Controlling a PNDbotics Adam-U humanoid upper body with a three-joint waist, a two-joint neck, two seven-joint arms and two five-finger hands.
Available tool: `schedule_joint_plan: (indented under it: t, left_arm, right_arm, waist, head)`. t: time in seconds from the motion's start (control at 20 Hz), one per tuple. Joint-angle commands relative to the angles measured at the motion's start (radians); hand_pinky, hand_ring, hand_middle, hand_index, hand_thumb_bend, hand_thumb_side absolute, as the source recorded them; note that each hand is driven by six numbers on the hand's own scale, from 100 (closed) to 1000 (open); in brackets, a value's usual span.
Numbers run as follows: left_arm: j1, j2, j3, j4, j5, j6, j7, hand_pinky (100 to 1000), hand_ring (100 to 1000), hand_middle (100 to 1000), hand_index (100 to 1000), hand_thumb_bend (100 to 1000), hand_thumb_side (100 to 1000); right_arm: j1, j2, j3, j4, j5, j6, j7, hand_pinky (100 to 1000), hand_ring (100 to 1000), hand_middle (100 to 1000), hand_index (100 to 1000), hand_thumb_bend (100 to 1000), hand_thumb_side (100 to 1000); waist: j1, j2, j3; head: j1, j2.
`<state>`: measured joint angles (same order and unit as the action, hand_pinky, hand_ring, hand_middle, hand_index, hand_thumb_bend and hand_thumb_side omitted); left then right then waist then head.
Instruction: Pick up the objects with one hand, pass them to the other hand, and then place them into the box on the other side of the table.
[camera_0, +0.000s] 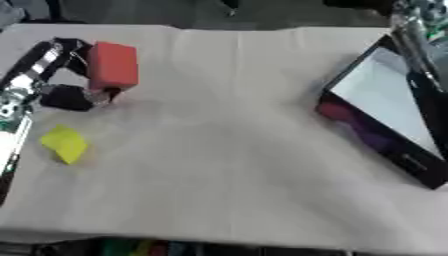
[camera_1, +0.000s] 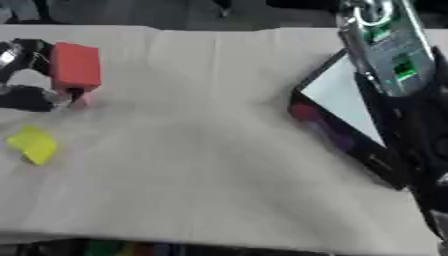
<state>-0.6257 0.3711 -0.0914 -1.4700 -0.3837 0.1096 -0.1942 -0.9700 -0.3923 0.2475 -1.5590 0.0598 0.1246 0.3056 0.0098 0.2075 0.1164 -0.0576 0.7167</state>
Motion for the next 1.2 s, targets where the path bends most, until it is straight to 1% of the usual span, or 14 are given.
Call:
schedule_joint_plan:
  t: [0.05, 0.25, 0.4, 0.45, 0.6, 0.75, 0.95, 1.2]
  left_arm:
    - [-0.004, -0.009, -0.017, -0.023, 0.027, -0.017, 0.059, 651, 510, 509, 633, 223, 100]
    - [0.000, -0.013, -0.043, -0.009, 0.032, -0.028, 0.127, 651, 510, 509, 633, 223, 100]
    - [-0.001, -0.014, -0.051, -0.002, 0.035, -0.032, 0.146, 651, 510, 509, 633, 223, 100]
    - [-0.003, -0.016, -0.054, -0.003, 0.035, -0.035, 0.150, 628, 492, 501, 625, 203, 100]
    - [0.008, -0.068, -0.082, -0.038, 0.009, -0.060, 0.183, 620, 487, 499, 621, 202, 100]
    - [0.014, -0.102, -0.097, -0.051, -0.037, -0.072, 0.209, 617, 485, 498, 618, 203, 100]
    - [0.017, -0.118, -0.105, -0.065, -0.108, -0.069, 0.242, 613, 483, 491, 607, 215, 100]
    - [0.024, -0.143, -0.114, -0.065, -0.195, -0.050, 0.264, 609, 480, 489, 605, 220, 100]
  right_arm:
    - [-0.037, 0.027, 0.032, 0.043, 0.060, -0.019, 0.043, 915, 1000, 951, 968, 100, 222]
    - [-0.040, 0.047, 0.030, 0.061, 0.133, -0.046, 0.060, 915, 1000, 951, 968, 100, 222]
    - [-0.038, 0.059, 0.026, 0.067, 0.190, -0.062, 0.066, 915, 1000, 951, 968, 100, 222]
    - [-0.040, 0.064, 0.027, 0.066, 0.210, -0.068, 0.069, 913, 1000, 944, 963, 100, 214]
    - [-0.055, 0.117, 0.069, 0.076, 0.260, -0.089, 0.103, 913, 1000, 944, 964, 100, 201]
    - [-0.061, 0.144, 0.081, 0.085, 0.308, -0.106, 0.124, 912, 1000, 945, 967, 100, 171]
    - [-0.058, 0.151, 0.081, 0.080, 0.328, -0.117, 0.137, 911, 1000, 944, 973, 100, 107]
    - [-0.054, 0.150, 0.086, 0.060, 0.324, -0.116, 0.165, 912, 1000, 936, 969, 100, 100]
  waist:
    - [-0.010, -0.031, 0.001]
    - [-0.009, -0.030, 0.001]
    - [-0.009, -0.030, 0.001]
    - [-0.009, -0.029, 0.003]
    - [-0.011, -0.026, 0.027]
    - [-0.010, -0.025, 0.032]
    - [-0.009, -0.024, 0.033]
    - [-0.009, -0.021, 0.031]
  head:
    - [-0.006, 0.002]
    - [-0.006, 0.002]
    - [-0.005, 0.002]
    - [-0.009, 0.002]
    - [-0.029, 0.002]
    - [-0.028, -0.001]
    - [-0.014, -0.009]
    - [-0.005, -0.012]
